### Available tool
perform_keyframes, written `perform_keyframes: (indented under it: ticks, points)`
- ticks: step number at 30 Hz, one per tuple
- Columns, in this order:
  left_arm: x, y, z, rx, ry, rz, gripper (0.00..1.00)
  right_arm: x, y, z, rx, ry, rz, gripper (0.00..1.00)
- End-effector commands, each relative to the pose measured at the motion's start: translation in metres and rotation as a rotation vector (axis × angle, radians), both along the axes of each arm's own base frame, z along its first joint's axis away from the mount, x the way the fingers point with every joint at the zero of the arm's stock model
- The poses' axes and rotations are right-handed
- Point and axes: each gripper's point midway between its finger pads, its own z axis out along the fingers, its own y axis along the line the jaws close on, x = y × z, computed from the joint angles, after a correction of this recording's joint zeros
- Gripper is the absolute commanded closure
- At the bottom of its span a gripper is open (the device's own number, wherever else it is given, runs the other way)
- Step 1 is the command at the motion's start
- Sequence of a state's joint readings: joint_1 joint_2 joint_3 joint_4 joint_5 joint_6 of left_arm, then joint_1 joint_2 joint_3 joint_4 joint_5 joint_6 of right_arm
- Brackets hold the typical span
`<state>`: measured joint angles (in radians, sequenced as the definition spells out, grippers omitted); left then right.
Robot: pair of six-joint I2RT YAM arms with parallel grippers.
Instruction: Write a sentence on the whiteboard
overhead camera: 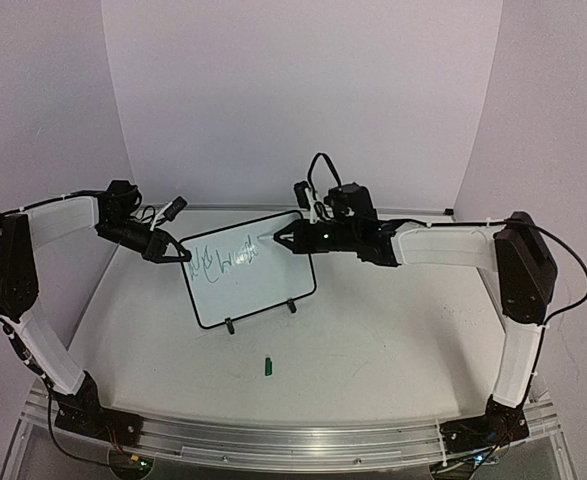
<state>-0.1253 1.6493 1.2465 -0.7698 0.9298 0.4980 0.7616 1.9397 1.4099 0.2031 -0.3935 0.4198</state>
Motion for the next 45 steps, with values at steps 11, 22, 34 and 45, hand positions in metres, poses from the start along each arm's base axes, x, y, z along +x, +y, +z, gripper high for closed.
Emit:
perform_keyframes:
  ticks: [11,22,34,45]
  points:
    - [0.009,0.014,-0.002,0.109,-0.064,0.045,1.0,0.015,0.006,0.002,0.008,-0.025,-0.025,1.0]
    - [0.009,0.014,-0.002,0.11,-0.065,0.046,1.0,0.015,0.011,-0.009,-0.016,-0.007,0.001,1.0]
    - [0.009,0.014,-0.001,0.109,-0.068,0.047,1.0,0.003,-0.011,-0.026,-0.083,0.012,-0.032,1.0]
    - [0.009,0.014,-0.001,0.11,-0.068,0.046,1.0,0.014,-0.014,0.011,-0.048,-0.059,-0.086,1.0]
